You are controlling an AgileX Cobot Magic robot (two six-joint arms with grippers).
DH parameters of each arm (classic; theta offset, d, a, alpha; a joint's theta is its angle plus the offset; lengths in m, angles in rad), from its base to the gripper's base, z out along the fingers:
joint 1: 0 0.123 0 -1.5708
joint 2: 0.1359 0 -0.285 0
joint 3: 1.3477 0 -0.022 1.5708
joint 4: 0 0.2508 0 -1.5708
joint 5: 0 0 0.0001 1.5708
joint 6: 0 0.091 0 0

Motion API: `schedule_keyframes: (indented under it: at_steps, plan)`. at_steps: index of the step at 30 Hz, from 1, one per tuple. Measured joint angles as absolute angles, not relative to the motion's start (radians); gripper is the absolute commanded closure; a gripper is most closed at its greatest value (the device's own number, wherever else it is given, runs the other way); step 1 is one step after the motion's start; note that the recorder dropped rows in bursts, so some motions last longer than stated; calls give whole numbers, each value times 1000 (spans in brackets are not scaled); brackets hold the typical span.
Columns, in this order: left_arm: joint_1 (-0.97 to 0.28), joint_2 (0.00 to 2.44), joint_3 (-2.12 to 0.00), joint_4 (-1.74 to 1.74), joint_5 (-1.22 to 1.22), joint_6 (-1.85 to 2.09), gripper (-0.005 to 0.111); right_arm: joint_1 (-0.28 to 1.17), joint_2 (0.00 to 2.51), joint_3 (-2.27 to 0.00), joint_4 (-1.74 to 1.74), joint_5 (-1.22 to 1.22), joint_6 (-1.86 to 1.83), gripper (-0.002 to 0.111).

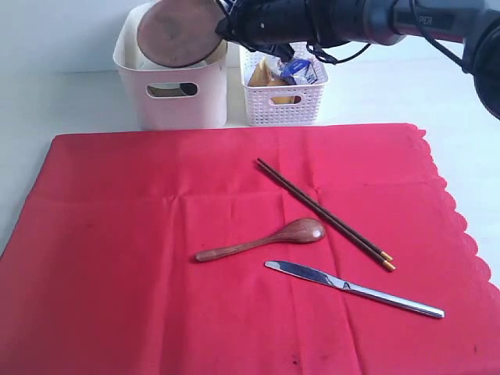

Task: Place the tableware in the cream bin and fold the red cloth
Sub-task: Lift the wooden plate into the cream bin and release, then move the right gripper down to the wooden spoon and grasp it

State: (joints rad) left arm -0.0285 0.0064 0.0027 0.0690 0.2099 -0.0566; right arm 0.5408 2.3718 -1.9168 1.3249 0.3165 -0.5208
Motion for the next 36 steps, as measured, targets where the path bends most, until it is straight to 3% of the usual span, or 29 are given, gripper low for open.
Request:
schedule_keyframes:
  at_steps: [6,16,19,29,33,36]
  plan:
    - [-29,6,3,69,210,-57,106,541,2367,-1919,1327,319,-573,59]
    - [-29,6,3,69,210,-57,106,509,2311,-1919,1263,577,-598,61]
    - [-29,6,3,69,210,-57,106,487,2268,-1919,1142,689,-584,67]
    - [-29,6,3,69,210,-57,106,469,2090,-1908,529,939,-301,108]
    - [-29,6,3,69,210,-57,106,469,2005,-1809,436,979,-284,108]
    - [-29,6,3,69,210,-57,106,469,1899,-1606,372,954,-280,108]
